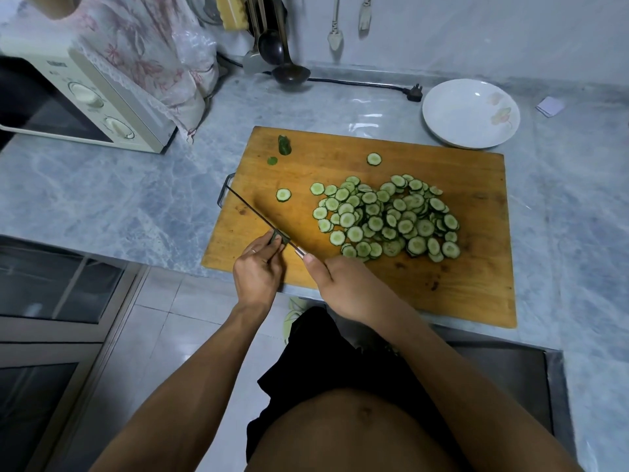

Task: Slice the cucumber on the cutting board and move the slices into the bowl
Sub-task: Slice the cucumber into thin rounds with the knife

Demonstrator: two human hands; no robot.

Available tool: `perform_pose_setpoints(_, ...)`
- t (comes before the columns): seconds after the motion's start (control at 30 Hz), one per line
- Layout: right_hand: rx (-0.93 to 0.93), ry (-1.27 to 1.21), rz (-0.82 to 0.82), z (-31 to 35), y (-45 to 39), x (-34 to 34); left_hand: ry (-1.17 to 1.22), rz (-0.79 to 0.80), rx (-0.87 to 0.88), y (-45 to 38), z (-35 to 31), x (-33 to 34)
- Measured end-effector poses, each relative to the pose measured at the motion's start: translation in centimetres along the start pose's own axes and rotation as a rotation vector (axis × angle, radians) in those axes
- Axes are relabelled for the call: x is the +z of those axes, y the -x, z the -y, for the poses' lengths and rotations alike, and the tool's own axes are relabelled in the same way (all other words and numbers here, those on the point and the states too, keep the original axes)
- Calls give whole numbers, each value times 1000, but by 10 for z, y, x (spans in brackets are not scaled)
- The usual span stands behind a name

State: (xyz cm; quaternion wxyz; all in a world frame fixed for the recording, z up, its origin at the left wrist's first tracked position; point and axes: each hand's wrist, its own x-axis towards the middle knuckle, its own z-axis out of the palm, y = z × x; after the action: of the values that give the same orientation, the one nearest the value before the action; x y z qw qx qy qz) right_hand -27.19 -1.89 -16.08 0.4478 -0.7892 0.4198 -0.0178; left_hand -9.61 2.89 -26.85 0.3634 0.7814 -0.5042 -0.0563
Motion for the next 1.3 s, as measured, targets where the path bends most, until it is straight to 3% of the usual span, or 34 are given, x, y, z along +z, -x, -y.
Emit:
perform_pose_setpoints(0.47,73,56,31,4,-29,15,-29,49,32,-2,10,4)
perform_pose_setpoints(0.83,92,-60,2,-8,-22,-7,20,23,19,0,4,-4)
perform_pose_setpoints(1.3,-27,36,-21,-8,16,-4,51,3,50,0,12,-2)
